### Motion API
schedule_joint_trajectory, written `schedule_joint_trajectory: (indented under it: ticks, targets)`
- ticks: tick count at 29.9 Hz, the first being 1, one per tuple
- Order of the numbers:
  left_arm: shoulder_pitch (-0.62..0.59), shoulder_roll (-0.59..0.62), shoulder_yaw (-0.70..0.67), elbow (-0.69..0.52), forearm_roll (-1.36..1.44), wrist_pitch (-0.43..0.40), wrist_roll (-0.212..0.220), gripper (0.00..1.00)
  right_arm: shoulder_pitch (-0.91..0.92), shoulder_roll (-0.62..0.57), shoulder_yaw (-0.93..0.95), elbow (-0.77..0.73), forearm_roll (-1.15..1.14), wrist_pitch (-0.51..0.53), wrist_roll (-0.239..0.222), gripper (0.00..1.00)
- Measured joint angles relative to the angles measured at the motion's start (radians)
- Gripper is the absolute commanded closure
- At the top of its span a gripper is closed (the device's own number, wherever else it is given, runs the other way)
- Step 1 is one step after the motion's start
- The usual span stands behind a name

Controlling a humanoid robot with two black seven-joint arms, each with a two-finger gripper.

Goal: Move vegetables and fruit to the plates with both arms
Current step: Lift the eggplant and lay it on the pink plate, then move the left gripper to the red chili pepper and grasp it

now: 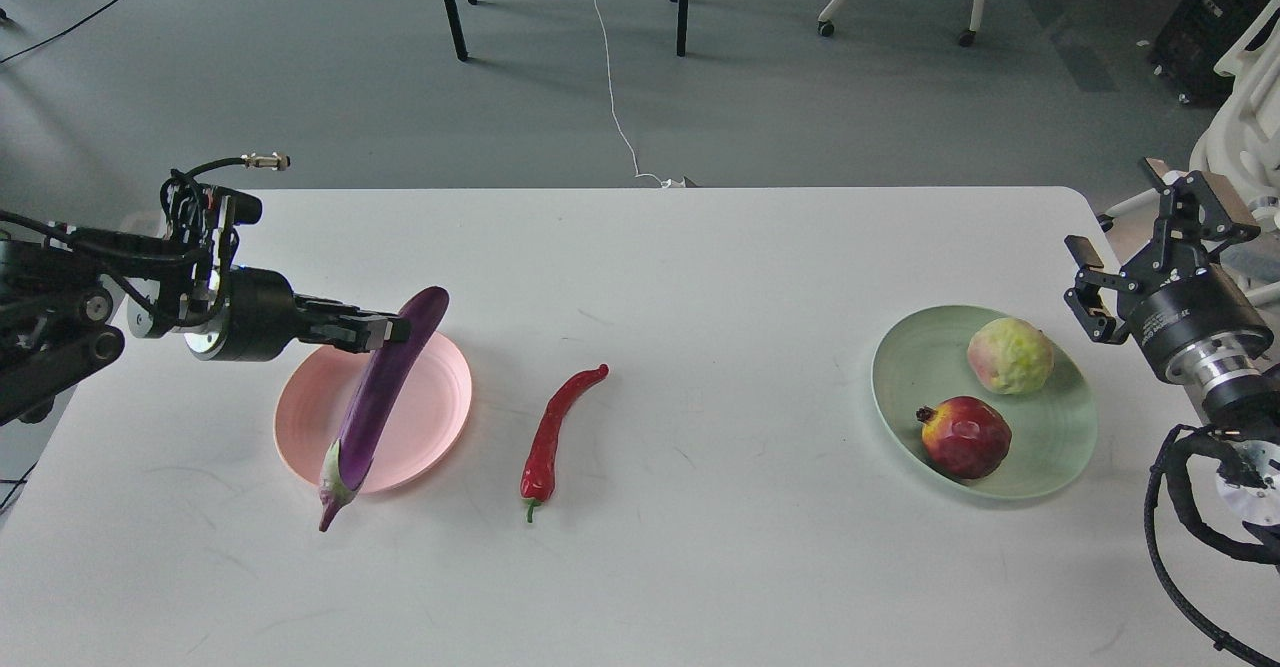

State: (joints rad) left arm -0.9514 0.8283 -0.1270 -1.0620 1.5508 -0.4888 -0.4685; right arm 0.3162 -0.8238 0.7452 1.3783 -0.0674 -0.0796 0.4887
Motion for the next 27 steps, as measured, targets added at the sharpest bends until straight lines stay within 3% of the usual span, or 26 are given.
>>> schedule_joint_trajectory:
  ticks: [1,14,20,24,27]
  targets:
    - [0.0,-0.003,0.0,0.016,0.0,0.0,-0.007,0.0,0.0,0.0,0.0,0.0,0.0,0.0,0.0,0.04]
    - [-0.033,-0.002,-0.026,-0.006,-0.007,0.0,-0.02,0.0,0.001,0.0,0.0,0.002,0.0,-0.002,0.0,0.04]
    - [-0.057,0.005,-0.033,-0.19,0.024,0.008,-0.021,0.02,0.0,-0.001,0.002,0.001,0.0,-0.002,0.0,0.04]
    - [-0.061,-0.003,-0.033,-0.346,0.217,0.044,-0.021,0.02,0.0,0.001,0.001,-0.001,0.0,-0.002,0.0,0.04]
    - [-0.055,-0.053,-0.033,-0.392,0.395,0.063,-0.021,0.02,-0.002,0.001,0.002,0.0,0.0,-0.003,0.0,0.04]
